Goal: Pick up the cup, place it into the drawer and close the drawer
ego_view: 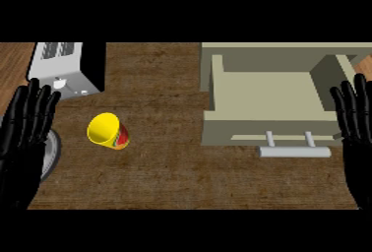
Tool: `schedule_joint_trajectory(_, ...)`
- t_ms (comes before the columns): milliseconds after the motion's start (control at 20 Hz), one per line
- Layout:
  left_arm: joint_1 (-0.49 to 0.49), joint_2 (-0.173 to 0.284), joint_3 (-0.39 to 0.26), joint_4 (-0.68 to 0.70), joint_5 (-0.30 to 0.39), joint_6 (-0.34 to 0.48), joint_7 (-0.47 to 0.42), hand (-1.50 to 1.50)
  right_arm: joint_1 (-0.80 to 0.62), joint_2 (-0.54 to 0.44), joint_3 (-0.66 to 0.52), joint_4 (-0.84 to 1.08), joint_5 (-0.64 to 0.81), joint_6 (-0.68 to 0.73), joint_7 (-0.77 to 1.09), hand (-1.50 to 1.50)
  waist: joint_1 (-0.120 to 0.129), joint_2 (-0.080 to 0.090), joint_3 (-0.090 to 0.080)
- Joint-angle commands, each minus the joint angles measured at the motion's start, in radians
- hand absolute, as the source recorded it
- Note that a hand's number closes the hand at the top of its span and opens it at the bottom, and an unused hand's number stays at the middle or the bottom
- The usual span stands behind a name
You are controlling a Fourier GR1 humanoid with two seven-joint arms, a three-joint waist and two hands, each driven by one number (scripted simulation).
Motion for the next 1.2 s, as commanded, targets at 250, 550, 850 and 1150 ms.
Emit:
schedule_joint_trajectory(250, -0.04, 0.066, -0.006, 0.066, 0.322, -0.29, -0.065, -1.5, 0.004, 0.024, -0.01, -0.019, -0.037, -0.004, -0.011, -1.5, -0.014, -0.029, -0.008)
schedule_joint_trajectory(550, -0.019, 0.091, 0.122, 0.232, 0.589, -0.368, 0.041, -1.5, -0.057, -0.065, -0.036, 0.054, -0.037, 0.073, 0.041, -1.5, -0.003, -0.027, -0.007)
schedule_joint_trajectory(850, -0.032, 0.108, 0.176, 0.383, 0.559, -0.457, -0.018, -1.5, 0.017, -0.052, -0.037, 0.017, -0.038, 0.1, 0.02, -1.5, -0.007, -0.029, -0.007)
schedule_joint_trajectory(1150, -0.11, 0.094, 0.193, 0.607, 0.393, -0.439, -0.144, -1.5, -0.023, -0.028, -0.03, 0.102, -0.025, 0.099, -0.042, -1.5, -0.009, -0.028, -0.007)
